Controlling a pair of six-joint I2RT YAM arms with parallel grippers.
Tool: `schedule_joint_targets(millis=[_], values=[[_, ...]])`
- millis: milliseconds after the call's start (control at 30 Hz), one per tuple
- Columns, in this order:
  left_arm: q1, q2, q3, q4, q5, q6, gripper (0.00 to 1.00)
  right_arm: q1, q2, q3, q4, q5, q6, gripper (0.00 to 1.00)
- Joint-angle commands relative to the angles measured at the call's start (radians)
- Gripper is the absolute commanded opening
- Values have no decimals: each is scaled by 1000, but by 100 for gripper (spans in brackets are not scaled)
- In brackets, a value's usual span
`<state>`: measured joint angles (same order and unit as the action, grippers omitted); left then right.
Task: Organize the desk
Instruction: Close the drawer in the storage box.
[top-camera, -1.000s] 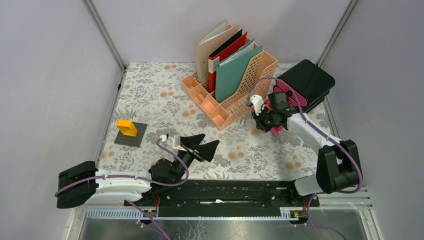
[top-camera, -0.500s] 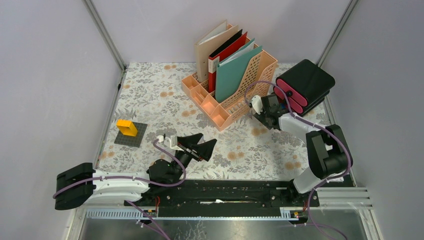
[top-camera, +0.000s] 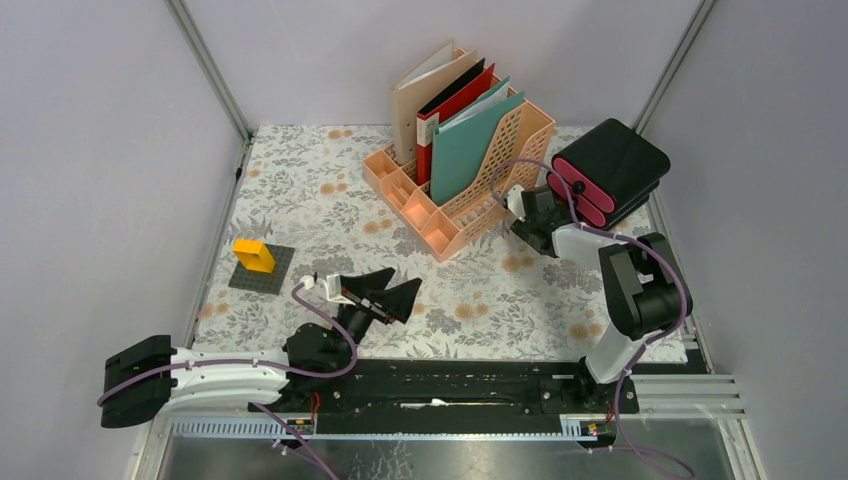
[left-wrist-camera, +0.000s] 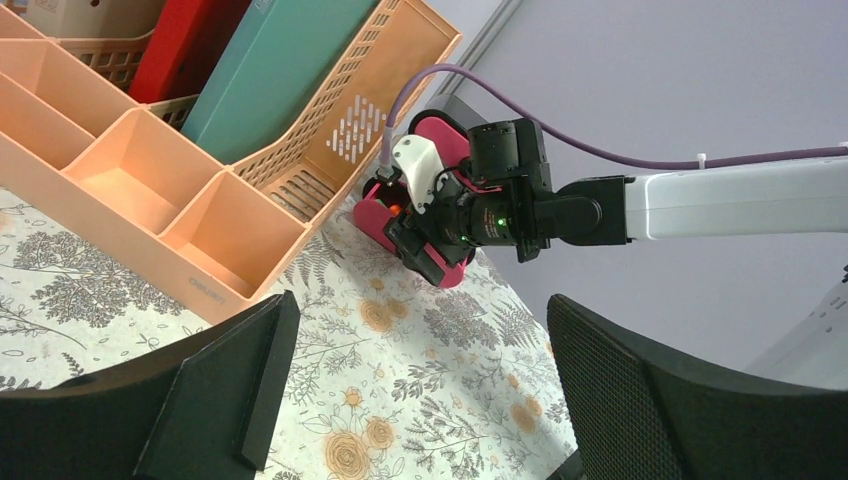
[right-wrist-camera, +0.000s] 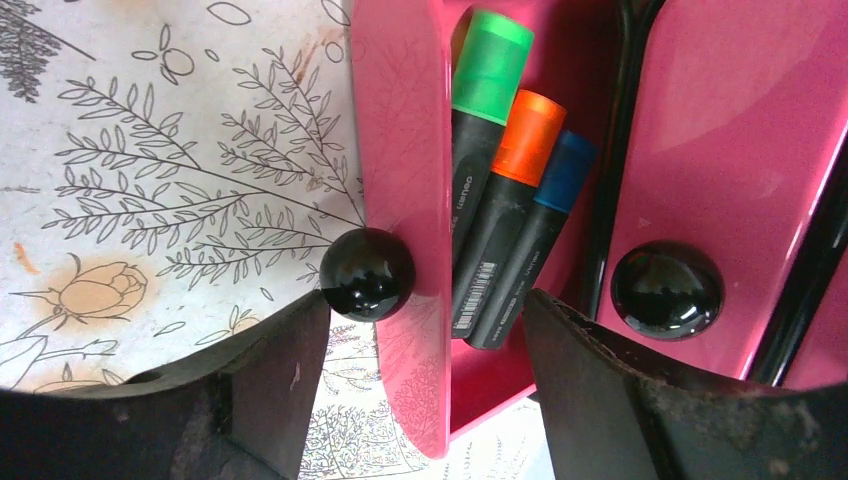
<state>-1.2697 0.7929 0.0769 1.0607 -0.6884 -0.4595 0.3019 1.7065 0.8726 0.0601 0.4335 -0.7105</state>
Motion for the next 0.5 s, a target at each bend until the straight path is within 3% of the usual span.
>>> schedule_joint_targets(millis=[0, 200, 367, 467], values=[[4, -23, -18, 10, -26, 13, 99, -10, -68, 20, 43, -5, -8, 78], [4, 4, -18, 32, -22, 7, 99, -9, -212, 36, -82, -157, 21, 78], [4, 16, -15, 38, -17, 3, 99, -9, -320, 61, -344, -532, -50, 77], [4, 12, -15, 35, -17, 1, 99, -9, -317, 67, -431, -654, -63, 73]])
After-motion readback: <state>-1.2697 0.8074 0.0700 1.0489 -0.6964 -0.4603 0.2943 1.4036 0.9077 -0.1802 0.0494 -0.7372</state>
